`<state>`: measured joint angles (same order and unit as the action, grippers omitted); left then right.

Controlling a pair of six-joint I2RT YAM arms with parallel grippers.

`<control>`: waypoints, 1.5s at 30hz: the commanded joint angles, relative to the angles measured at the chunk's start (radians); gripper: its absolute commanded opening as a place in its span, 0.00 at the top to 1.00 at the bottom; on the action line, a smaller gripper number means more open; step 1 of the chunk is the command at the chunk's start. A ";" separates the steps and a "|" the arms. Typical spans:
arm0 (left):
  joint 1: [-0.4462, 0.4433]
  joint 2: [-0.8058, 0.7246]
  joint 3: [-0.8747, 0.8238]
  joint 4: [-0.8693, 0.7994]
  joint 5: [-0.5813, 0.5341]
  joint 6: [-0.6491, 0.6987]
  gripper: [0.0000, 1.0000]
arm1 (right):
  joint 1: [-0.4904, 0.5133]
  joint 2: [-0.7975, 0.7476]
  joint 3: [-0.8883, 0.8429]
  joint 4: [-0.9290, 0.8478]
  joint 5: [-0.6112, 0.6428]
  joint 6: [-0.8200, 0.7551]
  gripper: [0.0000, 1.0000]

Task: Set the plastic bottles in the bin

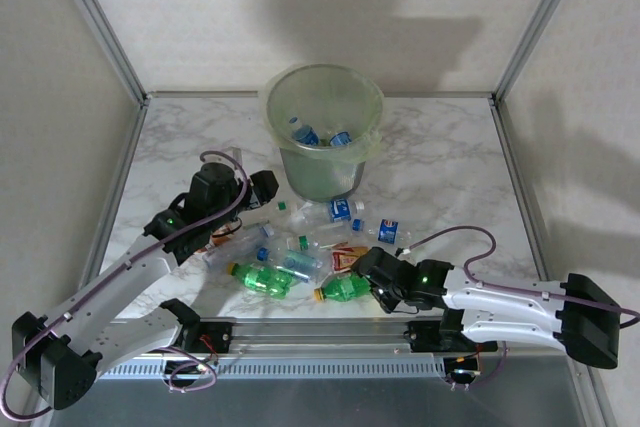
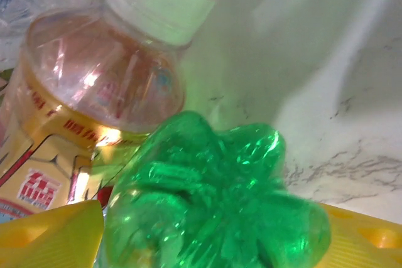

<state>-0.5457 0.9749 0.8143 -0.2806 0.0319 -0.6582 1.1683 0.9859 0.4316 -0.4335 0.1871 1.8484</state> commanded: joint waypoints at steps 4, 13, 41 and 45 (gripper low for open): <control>0.008 -0.013 -0.012 0.018 0.018 0.008 0.29 | -0.018 0.005 -0.035 0.029 0.009 0.017 0.27; 0.008 -0.011 -0.001 0.017 0.016 0.000 0.29 | -0.022 -0.045 -0.042 0.044 0.042 -0.009 0.40; -0.004 -0.048 0.129 0.166 0.696 0.036 0.21 | -0.050 -0.107 0.613 -0.290 0.383 -0.571 0.42; -0.042 -0.043 0.101 0.164 0.720 0.074 0.18 | -0.089 -0.123 0.673 -0.308 0.403 -0.613 0.40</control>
<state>-0.5632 0.9276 0.9352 -0.1543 0.6518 -0.6235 1.1007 0.8776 1.0550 -0.6891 0.5327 1.2991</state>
